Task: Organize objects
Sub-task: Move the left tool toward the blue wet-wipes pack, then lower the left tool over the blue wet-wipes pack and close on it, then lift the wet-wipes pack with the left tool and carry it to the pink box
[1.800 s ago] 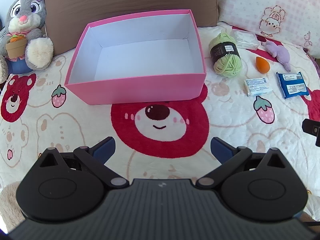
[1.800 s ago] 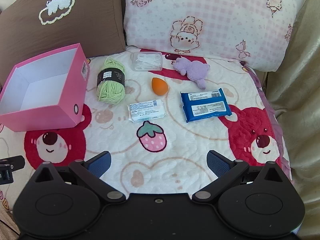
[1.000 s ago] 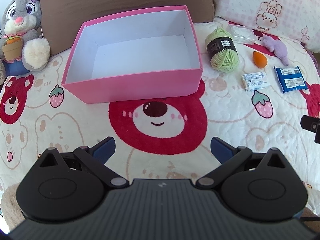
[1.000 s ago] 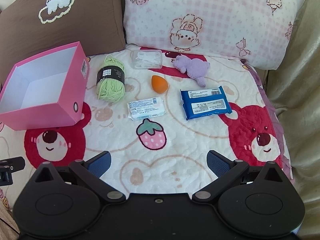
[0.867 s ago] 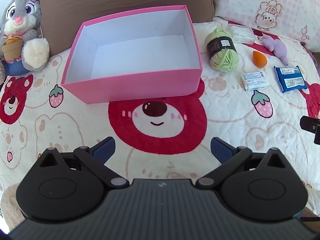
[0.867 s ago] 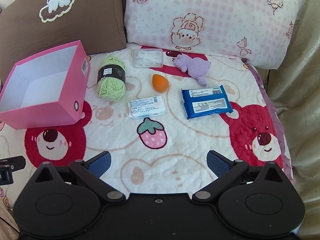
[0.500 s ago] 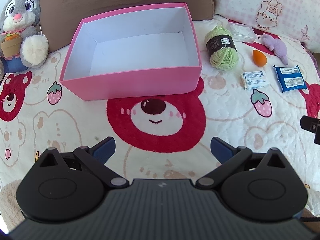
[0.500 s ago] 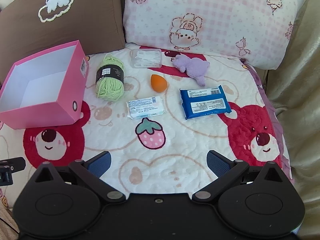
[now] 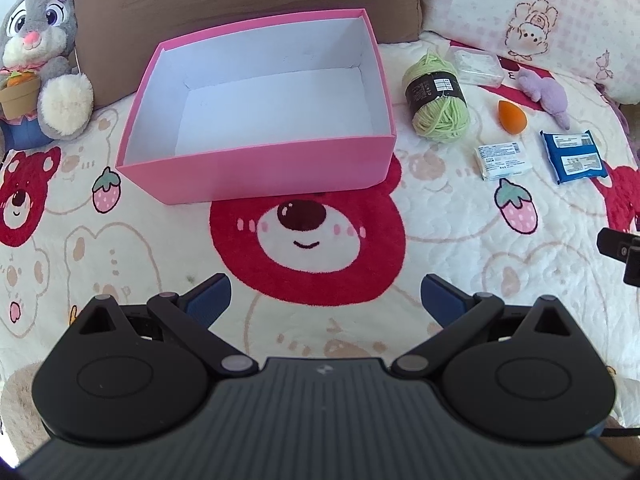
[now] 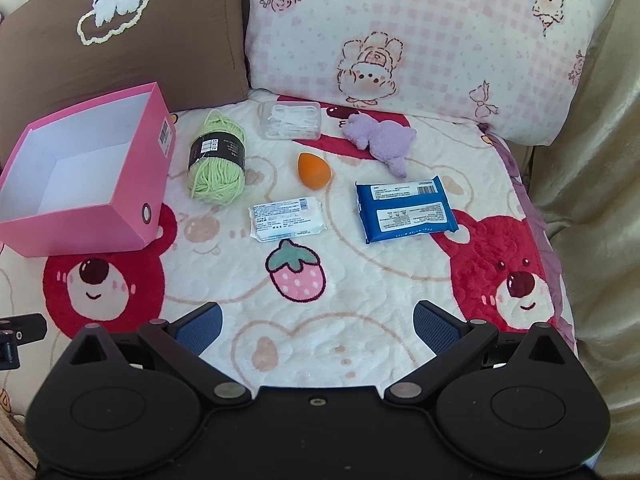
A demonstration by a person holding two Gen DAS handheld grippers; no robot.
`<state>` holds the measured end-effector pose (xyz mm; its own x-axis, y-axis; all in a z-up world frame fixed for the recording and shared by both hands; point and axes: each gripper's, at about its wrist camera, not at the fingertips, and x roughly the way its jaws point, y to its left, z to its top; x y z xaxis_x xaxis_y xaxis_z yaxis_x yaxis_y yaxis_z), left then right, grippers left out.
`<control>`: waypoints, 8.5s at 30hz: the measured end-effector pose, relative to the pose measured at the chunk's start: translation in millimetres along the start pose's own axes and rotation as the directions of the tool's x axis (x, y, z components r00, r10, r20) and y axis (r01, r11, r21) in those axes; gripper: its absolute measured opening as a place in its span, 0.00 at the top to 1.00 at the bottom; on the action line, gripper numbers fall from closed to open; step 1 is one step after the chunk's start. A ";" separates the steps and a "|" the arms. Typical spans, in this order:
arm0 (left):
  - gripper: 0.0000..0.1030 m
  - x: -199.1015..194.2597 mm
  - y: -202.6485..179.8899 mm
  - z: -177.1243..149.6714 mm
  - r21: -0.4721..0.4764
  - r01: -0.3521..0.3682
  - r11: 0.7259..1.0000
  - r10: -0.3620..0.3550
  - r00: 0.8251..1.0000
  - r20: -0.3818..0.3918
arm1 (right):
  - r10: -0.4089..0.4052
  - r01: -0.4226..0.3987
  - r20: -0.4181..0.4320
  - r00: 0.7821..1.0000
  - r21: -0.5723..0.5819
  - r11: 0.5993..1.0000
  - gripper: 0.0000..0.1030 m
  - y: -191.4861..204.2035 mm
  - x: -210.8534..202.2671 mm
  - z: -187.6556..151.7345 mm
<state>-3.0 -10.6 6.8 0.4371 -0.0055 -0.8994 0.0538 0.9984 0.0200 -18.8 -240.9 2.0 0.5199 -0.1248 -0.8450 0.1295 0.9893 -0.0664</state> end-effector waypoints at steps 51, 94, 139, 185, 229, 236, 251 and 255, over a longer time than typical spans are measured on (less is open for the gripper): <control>0.03 -26.4 -128.2 62.3 0.072 0.255 0.964 -0.264 0.950 0.169 | 0.283 -0.208 0.136 0.949 -0.404 0.891 0.01 -75.8 1.5 21.5; 0.39 174.1 -241.4 112.9 0.037 0.538 0.842 -0.539 0.842 0.020 | 0.210 -0.207 0.013 0.978 -0.118 0.971 0.16 -179.0 179.0 68.4; 0.68 220.1 -263.9 109.1 -0.077 0.561 0.825 -0.561 0.828 0.017 | 0.274 -0.273 -0.002 0.962 -0.107 0.956 0.57 -188.6 201.9 50.3; 0.68 64.7 -154.9 83.5 0.087 0.490 0.867 -0.488 0.872 -0.045 | 0.342 -0.306 0.140 0.929 -0.230 0.924 0.44 -70.7 53.1 30.5; 0.68 -20.7 36.3 79.8 0.031 0.472 0.881 -0.470 0.866 0.169 | 0.426 -0.335 0.155 0.891 -0.407 0.850 0.55 83.3 -28.9 63.5; 0.68 -7.9 62.2 86.9 -0.007 0.469 0.883 -0.459 0.868 0.189 | 0.429 -0.334 0.145 0.892 -0.430 0.839 0.56 108.8 -16.9 79.2; 0.68 64.2 120.6 115.2 -0.120 0.437 0.892 -0.415 0.894 0.166 | 0.453 -0.371 0.099 0.886 -0.433 0.821 0.65 164.1 53.8 119.1; 0.68 89.8 133.6 123.8 -0.153 0.415 0.897 -0.394 0.907 0.149 | 0.443 -0.368 0.075 0.893 -0.444 0.817 0.66 182.3 80.0 127.3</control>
<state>154.6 115.2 -17.3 0.5093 -0.4068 -0.7583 0.0925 0.9020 -0.4218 153.9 -80.1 -10.1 0.5853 0.3212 -0.7445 -0.4606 0.8873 0.0207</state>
